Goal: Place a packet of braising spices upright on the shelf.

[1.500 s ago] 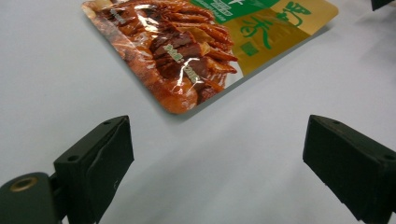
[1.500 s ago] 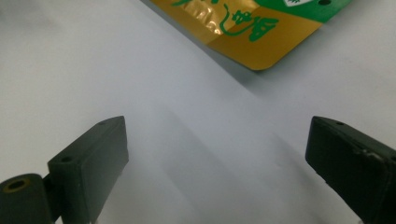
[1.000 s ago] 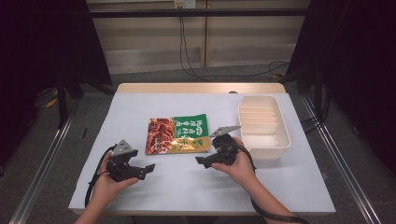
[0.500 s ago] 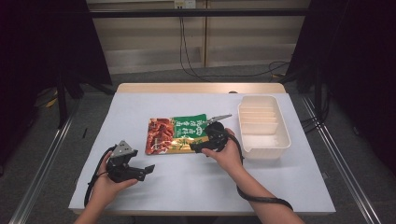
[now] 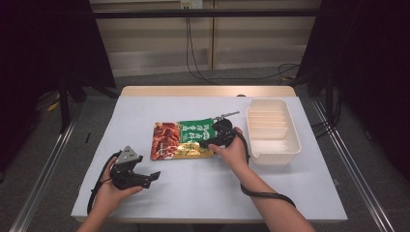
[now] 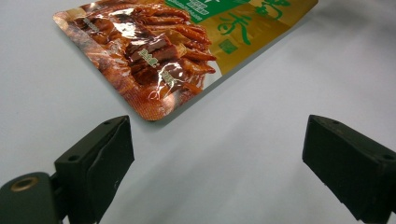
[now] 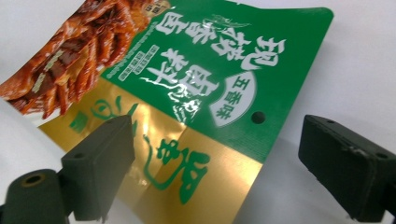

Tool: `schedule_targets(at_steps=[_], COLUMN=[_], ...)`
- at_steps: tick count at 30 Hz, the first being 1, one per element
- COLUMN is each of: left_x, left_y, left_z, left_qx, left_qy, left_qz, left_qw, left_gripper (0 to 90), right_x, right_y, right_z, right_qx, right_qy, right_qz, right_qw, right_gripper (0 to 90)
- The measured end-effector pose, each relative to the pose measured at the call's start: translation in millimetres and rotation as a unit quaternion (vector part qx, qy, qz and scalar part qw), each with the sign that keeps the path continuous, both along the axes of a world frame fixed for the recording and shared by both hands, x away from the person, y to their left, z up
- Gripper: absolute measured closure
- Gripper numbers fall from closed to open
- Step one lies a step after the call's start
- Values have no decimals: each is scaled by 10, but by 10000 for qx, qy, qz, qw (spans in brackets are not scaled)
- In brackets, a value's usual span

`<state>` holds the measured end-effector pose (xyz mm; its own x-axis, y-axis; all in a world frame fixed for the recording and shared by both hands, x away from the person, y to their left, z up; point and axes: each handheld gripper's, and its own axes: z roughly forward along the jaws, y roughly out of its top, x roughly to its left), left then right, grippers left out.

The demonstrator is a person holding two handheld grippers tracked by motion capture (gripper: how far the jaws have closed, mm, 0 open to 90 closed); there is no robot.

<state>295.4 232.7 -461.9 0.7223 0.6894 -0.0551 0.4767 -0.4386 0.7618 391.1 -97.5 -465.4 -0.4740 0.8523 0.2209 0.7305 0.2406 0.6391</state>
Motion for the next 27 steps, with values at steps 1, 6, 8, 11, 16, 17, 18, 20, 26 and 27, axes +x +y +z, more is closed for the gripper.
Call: schedule_targets(at_steps=[1, 6, 8, 11, 16, 17, 18, 20, 26, 27], left_x=[-1, 1, 1, -5, -2, -4, -4, -6, -14, -10], left_y=[-2, 0, 0, -2, -13, -14, -19, -24, -27, -23], left_z=[-1, -2, -4, 3, -5, -4, -6, -7, -5, -2], left_qx=[-1, -11, 5, 61, 98, 127, 111, 100, 68, 103], left_qy=[-9, 3, -9, 7, 2, -1, 10, -2, 13, -11], left_qz=[-2, -38, -38, -13, -54, -52, -58, -56, -16, -39], left_qw=[10000, 10000, 10000, 10000, 9999, 9999, 9999, 9999, 10000, 9999], left_gripper=[88, 87, 88, 88, 88, 89, 89, 90, 91, 91], right_x=[16, 65, 72, 83, 90, 91, 93, 95, 90, 90], right_y=[-5, -17, -20, -35, -54, -56, -53, -51, -20, -19], right_z=[-11, -62, -73, -99, -112, -113, -115, -115, -117, -117], right_qx=[3, -13, -62, 2, 8, 25, 30, 16, 66, 62], right_qy=[24, 121, 157, 213, 213, 200, 221, 217, 215, 214], right_qz=[-23, -66, -26, -30, -22, -28, -35, -27, 11, 13], right_qw=[10000, 9999, 9999, 9998, 9998, 9998, 9997, 9998, 9997, 9998], right_gripper=[112, 129, 139, 139, 155, 162, 159, 160, 166, 175])
